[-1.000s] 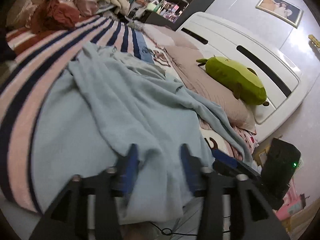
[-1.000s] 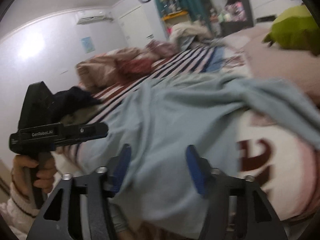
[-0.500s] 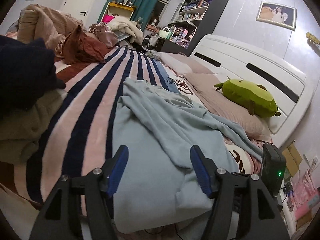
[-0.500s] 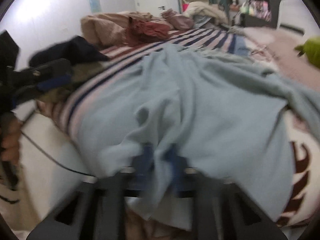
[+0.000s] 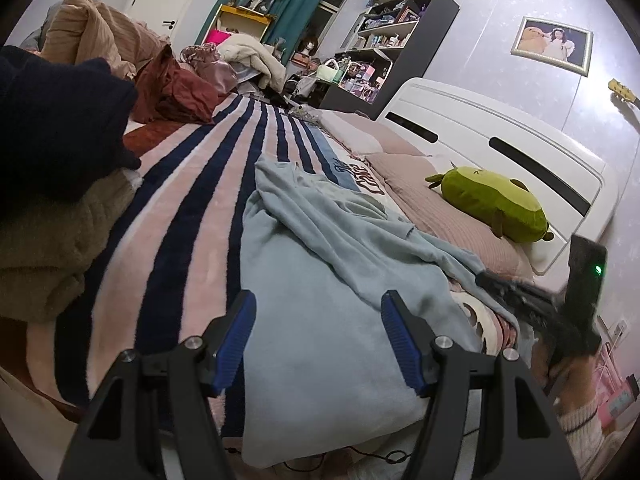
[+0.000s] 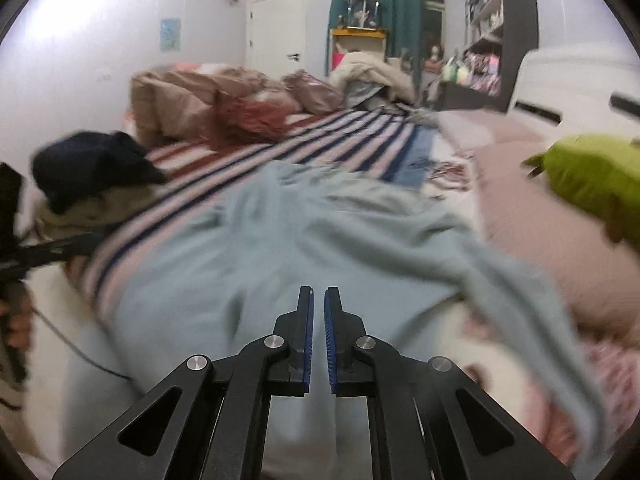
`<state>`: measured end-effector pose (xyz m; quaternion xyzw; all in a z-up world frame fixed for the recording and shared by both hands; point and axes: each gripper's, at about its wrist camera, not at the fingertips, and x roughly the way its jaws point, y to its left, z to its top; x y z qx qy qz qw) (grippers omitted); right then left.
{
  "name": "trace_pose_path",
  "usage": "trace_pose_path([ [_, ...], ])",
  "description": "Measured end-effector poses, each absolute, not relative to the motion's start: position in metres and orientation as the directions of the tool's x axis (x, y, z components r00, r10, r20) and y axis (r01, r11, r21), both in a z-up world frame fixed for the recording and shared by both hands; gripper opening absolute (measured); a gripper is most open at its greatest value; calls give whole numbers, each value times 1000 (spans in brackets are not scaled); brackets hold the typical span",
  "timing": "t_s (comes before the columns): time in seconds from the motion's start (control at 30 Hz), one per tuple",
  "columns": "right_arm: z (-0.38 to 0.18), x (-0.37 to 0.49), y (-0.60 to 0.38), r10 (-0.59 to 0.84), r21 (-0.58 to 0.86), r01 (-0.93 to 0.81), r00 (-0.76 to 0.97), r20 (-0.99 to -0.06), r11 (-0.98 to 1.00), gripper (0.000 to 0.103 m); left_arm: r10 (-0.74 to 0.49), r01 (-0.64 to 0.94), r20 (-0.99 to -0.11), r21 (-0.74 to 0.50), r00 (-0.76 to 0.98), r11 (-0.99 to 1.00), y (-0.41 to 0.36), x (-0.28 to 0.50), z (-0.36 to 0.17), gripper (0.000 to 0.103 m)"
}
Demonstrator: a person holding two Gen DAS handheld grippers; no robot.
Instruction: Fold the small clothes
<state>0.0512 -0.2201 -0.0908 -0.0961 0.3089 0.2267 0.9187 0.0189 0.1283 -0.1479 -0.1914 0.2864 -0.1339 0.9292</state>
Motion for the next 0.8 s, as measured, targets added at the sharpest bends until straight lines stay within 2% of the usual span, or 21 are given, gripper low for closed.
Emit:
trace_pose_path([
  [0.07,-100,71,-223,276,-75,-439,678,-682,895,6,-359,139,-483,-432,799,891,126,21,-148,64],
  [0.13,-105,71,-228,301,-34,-449,651,-697,893,11,-364,147,-483,-430,796,891,124,21,-147,64],
  [0.17,-106,66,-230,354,18,-475,629,-692,880,30,-367,153,-482,-426,796,892,122,21,-146,65],
  [0.2,-108,59,-232,423,88,-509,594,-684,856,41,-368,157,-482,-423,795,892,121,21,-146,66],
  [0.23,-111,53,-231,449,113,-524,576,-682,844,58,-368,158,-485,-420,793,894,120,22,-146,67],
  [0.27,-116,46,-228,449,108,-532,569,-689,840,62,-365,155,-490,-417,792,896,120,23,-146,67],
  [0.33,-129,37,-222,389,45,-519,578,-717,854,63,-362,152,-498,-412,788,899,118,25,-147,67],
  [0.43,-154,25,-211,298,-50,-508,580,-758,860,62,-373,161,-501,-416,781,895,115,27,-148,67],
  [0.47,-159,17,-207,298,-78,-535,580,-758,841,54,-376,164,-502,-416,779,895,114,27,-148,68],
  [0.5,-163,13,-205,292,-106,-546,591,-752,831,43,-375,164,-504,-413,778,896,112,28,-148,68],
  [0.53,-166,8,-201,255,-164,-539,617,-745,826,15,-371,162,-506,-408,779,898,111,28,-148,68],
  [0.57,-166,6,-200,217,-208,-523,637,-740,826,5,-366,159,-508,-405,780,900,111,28,-148,69],
  [0.8,-128,10,-225,198,-258,-467,724,-661,846,3,-356,150,-507,-402,785,903,110,26,-148,71],
])
